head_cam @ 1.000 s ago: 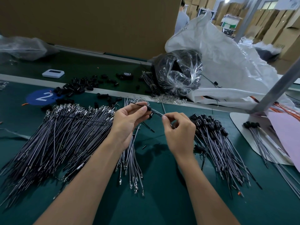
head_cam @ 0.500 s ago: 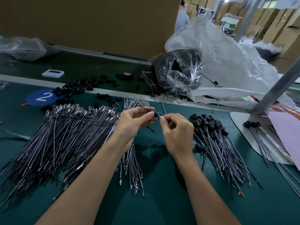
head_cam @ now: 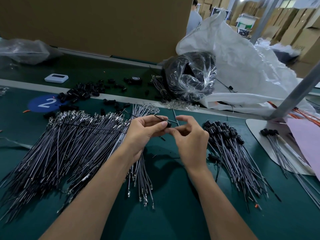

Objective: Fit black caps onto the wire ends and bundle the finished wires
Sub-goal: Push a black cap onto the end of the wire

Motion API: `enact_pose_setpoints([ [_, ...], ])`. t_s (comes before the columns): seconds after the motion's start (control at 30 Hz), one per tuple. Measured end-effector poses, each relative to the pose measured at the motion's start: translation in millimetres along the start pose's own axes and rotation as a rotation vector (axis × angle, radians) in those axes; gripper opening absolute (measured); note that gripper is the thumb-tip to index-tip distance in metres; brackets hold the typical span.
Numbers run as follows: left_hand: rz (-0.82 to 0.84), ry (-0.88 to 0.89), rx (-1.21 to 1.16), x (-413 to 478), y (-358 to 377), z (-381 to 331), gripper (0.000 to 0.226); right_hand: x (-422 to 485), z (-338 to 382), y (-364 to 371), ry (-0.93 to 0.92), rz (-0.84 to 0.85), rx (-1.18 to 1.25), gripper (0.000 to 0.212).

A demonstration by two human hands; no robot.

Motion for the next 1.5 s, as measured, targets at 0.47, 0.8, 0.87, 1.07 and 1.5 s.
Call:
enact_pose_setpoints([
  [0.47,-0.019,-0.006,0.096,-1.0,-1.2,1.8,0.013,-3.0,5.1,6.1,-0.055,0.053,0.065,0.020],
  [0.8,-0.064,0.036,0.014,-3.0,-3.1,-7.9,0.018,-2.4,8.6,6.1,-0.047,0.073,0.084,0.034],
  [0.87,-0.074,0.053,-0.020,-3.1,-5.5,-11.5,0.012,-1.4,6.3,4.4,-0.037,0.052,0.077,0.027],
  [1.07,-0.069,0.062,0.050,-4.4,-4.4,-10.3,0.016,-1.6,7.8,4.6,-0.041,0.058,0.075,0.021],
  [1.5,-0.064,0.072,-0.045,-6.5,-7.7,-23.6,0.009,-4.9,13.1,9.9,-0.128,0.092,0.066,0.010],
])
Point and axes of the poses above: each hand's wrist, its own x-axis towards the middle knuckle, its own y-axis out of the palm, z = x × y, the point moved 10 cm from there along x, towards the middle knuckle, and after that the axes turned 12 degrees about -z, right-handed, at the moved point
